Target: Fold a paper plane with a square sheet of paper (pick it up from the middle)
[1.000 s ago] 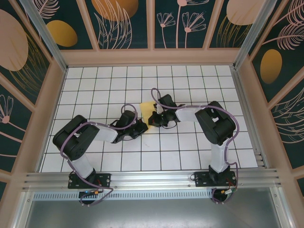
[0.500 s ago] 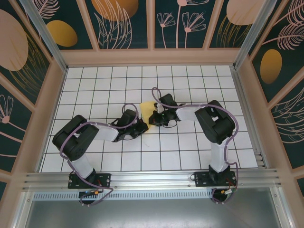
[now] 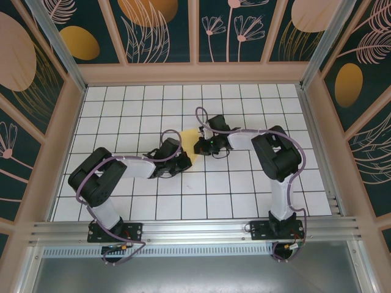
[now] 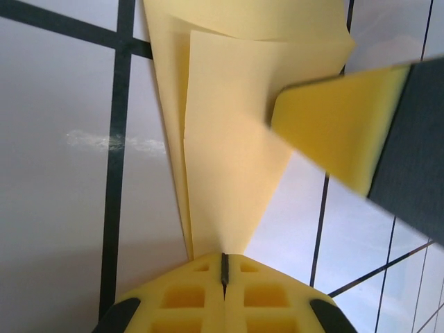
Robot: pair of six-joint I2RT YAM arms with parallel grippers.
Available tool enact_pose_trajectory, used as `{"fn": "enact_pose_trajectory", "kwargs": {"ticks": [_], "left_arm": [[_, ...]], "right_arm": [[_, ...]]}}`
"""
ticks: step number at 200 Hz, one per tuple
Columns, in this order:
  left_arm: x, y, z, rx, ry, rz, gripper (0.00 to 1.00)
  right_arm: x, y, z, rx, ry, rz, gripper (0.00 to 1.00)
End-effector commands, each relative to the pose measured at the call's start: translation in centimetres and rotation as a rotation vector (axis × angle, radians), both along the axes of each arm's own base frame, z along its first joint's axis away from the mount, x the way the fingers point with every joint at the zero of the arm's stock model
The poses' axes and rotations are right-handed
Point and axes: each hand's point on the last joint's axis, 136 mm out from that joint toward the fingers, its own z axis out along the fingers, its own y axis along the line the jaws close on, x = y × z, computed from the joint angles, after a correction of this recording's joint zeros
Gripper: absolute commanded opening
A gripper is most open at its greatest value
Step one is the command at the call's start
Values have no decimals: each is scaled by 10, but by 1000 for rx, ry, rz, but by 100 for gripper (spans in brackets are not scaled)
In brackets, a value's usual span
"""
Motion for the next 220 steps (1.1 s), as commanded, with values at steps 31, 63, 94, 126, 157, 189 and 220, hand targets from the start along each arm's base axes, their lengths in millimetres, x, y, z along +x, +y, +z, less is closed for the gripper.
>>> {"fn": "enact_pose_trajectory", "kwargs": {"ticks": [31,63,94,126,157,189,220], "left_arm": [[-34,43,-51,228,147,-3,1],[-34,43,-50,227,142,-7,2],[-34,42,-49,226,139,-11,2],[-32,41,-47,222,133,-13,2],[-30,39,-42,214,116,-22,2],[-17,27,-8,162,37,-44,7],[4,13,37,89,-85,-34,16]], "right_arm": [[38,-25,-16,-89,-62,-51,3],[47,-28,-22,-112,-66,-58,3],[64,-35,-16,-115,-95,-90,3],[79,-40,-8,-114,-118,-119,3],[82,-42,11,-100,-153,-138,3],[72,-47,44,-55,-189,-168,13],[56,-50,67,-14,-213,-173,22]]}}
